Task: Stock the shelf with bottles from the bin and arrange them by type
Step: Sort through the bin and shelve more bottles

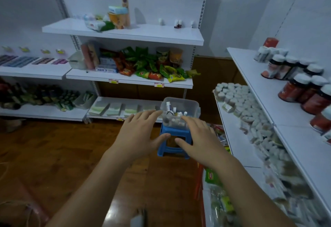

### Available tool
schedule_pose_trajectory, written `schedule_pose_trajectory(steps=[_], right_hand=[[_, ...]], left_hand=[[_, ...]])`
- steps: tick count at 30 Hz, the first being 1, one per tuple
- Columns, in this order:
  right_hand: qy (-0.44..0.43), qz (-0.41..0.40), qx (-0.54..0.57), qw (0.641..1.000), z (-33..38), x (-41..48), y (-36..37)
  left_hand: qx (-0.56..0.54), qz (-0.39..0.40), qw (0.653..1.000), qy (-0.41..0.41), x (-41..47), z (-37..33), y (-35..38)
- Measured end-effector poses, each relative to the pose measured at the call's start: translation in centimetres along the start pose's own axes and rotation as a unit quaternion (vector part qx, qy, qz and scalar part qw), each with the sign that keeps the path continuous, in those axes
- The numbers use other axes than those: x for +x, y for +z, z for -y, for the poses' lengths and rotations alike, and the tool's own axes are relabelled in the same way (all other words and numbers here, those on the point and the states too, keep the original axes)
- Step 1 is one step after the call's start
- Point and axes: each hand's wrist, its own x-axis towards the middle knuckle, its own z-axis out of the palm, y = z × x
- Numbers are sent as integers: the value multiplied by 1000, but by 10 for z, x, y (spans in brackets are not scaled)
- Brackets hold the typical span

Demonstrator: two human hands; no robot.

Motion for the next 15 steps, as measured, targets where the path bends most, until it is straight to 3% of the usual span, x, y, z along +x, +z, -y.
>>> schedule_pose_trajectory(steps=[15], right_hand=[[106, 14, -6, 994, -35, 231, 29]], left_hand=[[-24, 65, 994, 88, 239, 135, 64]])
